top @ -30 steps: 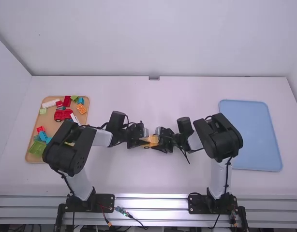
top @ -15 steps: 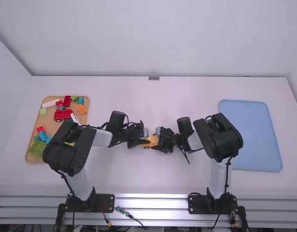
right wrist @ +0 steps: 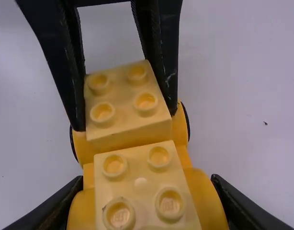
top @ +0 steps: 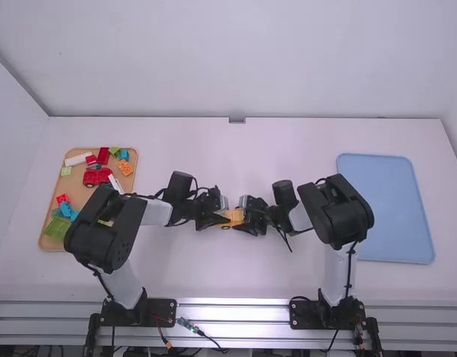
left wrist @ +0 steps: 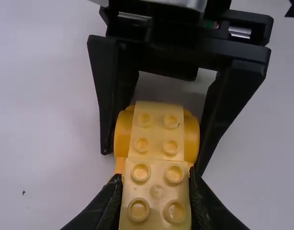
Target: Assemble lego blocks to make yellow taxi
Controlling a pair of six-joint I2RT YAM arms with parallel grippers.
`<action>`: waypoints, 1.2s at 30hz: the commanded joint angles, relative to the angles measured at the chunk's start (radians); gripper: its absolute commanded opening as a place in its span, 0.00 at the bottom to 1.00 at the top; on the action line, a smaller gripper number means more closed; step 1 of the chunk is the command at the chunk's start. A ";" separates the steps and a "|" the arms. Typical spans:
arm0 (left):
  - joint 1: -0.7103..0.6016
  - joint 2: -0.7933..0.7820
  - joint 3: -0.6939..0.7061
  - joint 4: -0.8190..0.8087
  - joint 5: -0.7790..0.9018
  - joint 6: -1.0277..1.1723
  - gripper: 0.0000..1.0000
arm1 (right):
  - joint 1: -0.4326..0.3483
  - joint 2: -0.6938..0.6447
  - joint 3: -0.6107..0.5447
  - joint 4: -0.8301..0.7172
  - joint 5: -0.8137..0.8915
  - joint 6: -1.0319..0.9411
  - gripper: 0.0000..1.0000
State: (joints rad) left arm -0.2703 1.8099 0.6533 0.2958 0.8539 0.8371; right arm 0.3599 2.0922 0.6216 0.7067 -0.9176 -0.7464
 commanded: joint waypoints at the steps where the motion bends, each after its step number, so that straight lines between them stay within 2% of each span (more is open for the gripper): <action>1: 0.002 -0.013 -0.006 -0.018 0.056 0.005 0.20 | 0.000 0.014 0.001 -0.012 0.027 0.018 0.43; 8: 0.002 -0.013 -0.006 -0.011 0.054 -0.003 0.23 | 0.000 0.014 0.001 -0.015 0.024 0.017 0.43; 10: 0.002 -0.013 -0.006 -0.011 0.054 -0.003 0.27 | 0.000 0.014 0.000 -0.014 0.024 0.017 0.43; 11: 0.002 -0.013 -0.006 -0.010 0.054 -0.003 0.30 | 0.000 0.014 0.000 -0.015 0.024 0.016 0.43; 13: 0.002 -0.013 -0.006 -0.007 0.053 -0.003 0.56 | 0.000 0.014 0.000 -0.012 0.024 0.018 0.43; 15: 0.002 -0.013 -0.006 -0.006 0.053 -0.003 0.76 | 0.000 0.014 0.000 -0.013 0.025 0.017 0.43; 17: 0.002 -0.013 -0.006 0.003 0.055 -0.003 0.91 | 0.000 0.014 0.000 -0.013 0.024 0.017 0.43; 19: 0.002 -0.013 -0.006 0.018 0.055 -0.004 0.96 | 0.000 0.014 0.000 -0.014 0.024 0.017 0.43; 25: 0.026 -0.065 -0.006 0.057 0.055 -0.087 0.96 | 0.000 0.014 0.000 -0.015 0.025 0.017 0.43; 28: 0.043 -0.106 -0.006 0.053 0.055 -0.118 0.90 | 0.000 0.014 0.000 -0.014 0.025 0.017 0.43; 29: 0.047 -0.121 -0.006 0.046 0.055 -0.128 0.80 | 0.000 0.014 0.000 -0.015 0.024 0.017 0.43; 30: 0.048 -0.135 -0.006 0.030 0.055 -0.132 0.57 | 0.000 0.014 0.000 -0.014 0.025 0.017 0.43; 31: 0.048 -0.143 -0.006 0.015 0.054 -0.130 0.42 | 0.000 0.014 0.001 -0.015 0.024 0.017 0.43; 32: 0.046 -0.150 -0.006 -0.002 0.050 -0.130 0.18 | 0.000 0.014 0.001 -0.014 0.024 0.017 0.43; 33: 0.042 -0.150 -0.006 -0.014 0.045 -0.130 0.02 | 0.000 0.014 0.001 -0.014 0.024 0.017 0.43; 36: 0.041 -0.149 -0.006 -0.078 0.037 -0.072 0.02 | 0.000 0.014 0.001 -0.015 0.024 0.017 0.43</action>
State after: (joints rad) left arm -0.2264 1.6714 0.6537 0.2531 0.8814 0.7292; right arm 0.3599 2.0922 0.6216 0.7048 -0.9203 -0.7437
